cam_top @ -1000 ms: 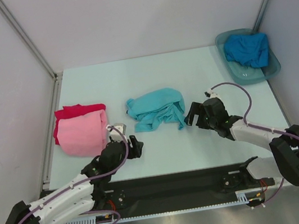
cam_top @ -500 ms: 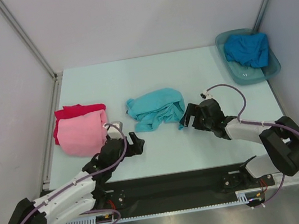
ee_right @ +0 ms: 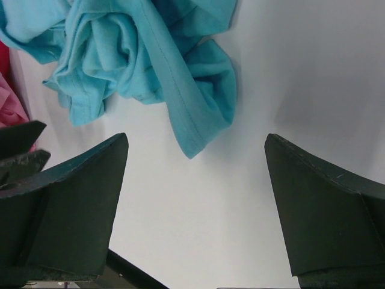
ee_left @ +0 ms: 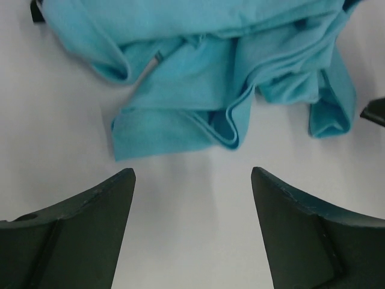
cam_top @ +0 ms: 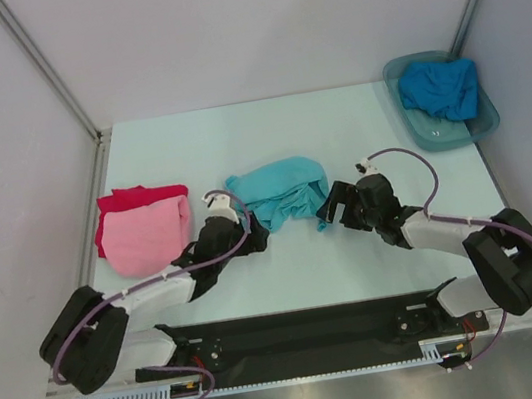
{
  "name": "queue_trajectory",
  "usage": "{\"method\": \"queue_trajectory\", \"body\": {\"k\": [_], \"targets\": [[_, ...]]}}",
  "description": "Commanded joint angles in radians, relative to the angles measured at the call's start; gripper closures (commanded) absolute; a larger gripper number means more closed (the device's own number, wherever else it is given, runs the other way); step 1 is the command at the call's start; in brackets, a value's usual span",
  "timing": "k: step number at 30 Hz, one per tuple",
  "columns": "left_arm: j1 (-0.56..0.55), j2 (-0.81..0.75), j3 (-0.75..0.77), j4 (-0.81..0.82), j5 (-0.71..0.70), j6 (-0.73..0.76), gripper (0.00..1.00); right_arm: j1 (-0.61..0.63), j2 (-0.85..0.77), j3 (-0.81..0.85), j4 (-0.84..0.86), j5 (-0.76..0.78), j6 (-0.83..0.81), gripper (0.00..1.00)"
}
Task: Fold and stack the t-shirts
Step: Flatten the tshirt out
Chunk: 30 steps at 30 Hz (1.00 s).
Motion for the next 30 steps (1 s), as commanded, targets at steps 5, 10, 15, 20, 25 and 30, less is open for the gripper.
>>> {"method": "queue_trajectory", "body": {"k": [5, 10, 15, 20, 25, 30], "targets": [[0.092, 0.191, 0.146, 0.133, 0.023, 0.018, 0.18, -0.004, -0.078, -0.010, 0.007, -0.013, 0.006, 0.00], [0.095, 0.320, 0.224, 0.144, 0.051, 0.000, 0.23, -0.030, -0.137, -0.012, -0.047, -0.015, -0.018, 0.00], [0.094, 0.355, 0.238, 0.143, 0.063, 0.012, 0.26, -0.073, -0.169, -0.029, -0.059, -0.038, -0.029, 0.00], [0.094, 0.343, 0.205, 0.157, 0.064, 0.008, 0.30, -0.074, -0.148, -0.041, -0.036, -0.046, -0.019, 0.01], [0.092, 0.294, 0.175, 0.137, 0.064, 0.009, 0.68, -0.074, -0.125, -0.050, 0.001, -0.055, -0.005, 0.06], [0.092, 0.248, 0.165, 0.086, 0.029, 0.026, 1.00, -0.068, -0.102, -0.056, 0.034, -0.058, 0.009, 0.14]]}}
